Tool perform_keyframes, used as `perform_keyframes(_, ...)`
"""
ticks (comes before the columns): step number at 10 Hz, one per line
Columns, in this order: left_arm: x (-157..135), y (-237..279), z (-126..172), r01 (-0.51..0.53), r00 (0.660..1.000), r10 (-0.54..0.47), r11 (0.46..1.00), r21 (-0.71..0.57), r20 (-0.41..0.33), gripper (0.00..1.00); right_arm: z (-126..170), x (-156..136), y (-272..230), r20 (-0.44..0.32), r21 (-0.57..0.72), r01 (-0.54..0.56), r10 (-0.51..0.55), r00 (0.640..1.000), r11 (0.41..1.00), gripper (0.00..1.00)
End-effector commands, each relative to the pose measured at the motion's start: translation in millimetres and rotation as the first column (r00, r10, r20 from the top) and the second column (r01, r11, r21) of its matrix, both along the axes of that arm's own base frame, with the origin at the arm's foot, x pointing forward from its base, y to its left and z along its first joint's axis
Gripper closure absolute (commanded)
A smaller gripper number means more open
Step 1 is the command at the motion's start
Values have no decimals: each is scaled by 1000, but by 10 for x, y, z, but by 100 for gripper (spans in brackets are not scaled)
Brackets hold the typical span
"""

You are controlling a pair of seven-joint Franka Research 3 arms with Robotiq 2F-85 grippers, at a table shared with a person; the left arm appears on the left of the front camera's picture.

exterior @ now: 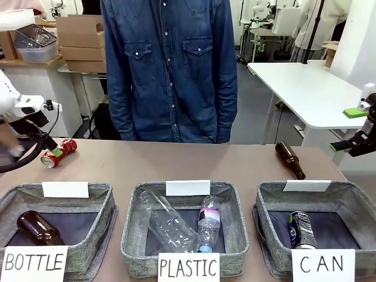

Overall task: Sort the can waste into the basket.
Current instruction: Pick up the can waste from the table and place it in the right Fabric basket.

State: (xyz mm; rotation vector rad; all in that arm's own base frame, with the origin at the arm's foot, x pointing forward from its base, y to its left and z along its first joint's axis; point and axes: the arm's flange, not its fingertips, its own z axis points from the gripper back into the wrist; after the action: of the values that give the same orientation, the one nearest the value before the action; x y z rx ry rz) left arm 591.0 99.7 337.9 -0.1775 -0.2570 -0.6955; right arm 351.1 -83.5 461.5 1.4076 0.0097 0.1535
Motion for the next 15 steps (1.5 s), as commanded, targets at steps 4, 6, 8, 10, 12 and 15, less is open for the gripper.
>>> perform_keyframes(4, 199, -10, -182, -39, 999, 37, 996, 81, 20, 60, 7, -17, -20, 17, 2, -11, 11, 1000, 1000, 0)
perform_keyframes(6, 171, -23, -217, -21, 999, 19, 997, 70, 25, 100, 7, -17, -20, 17, 2, -11, 11, 1000, 1000, 0)
perform_keyframes(8, 162, -27, -246, -18, 1000, 17, 998, 66, 22, 100, 7, -17, -20, 17, 2, -11, 11, 1000, 1000, 0)
perform_keyframes(10, 132, -42, -241, 0, 1000, -1, 998, 61, 15, 100, 7, -17, -20, 17, 2, -11, 11, 1000, 1000, 0)
perform_keyframes(12, 100, -50, -206, 9, 1000, -10, 999, 48, 21, 100, 7, -17, -20, 17, 2, -11, 11, 1000, 1000, 0)
perform_keyframes(15, -150, -18, 124, 39, 998, -40, 999, 20, 50, 100, 7, -17, -20, 17, 2, -11, 11, 1000, 1000, 0)
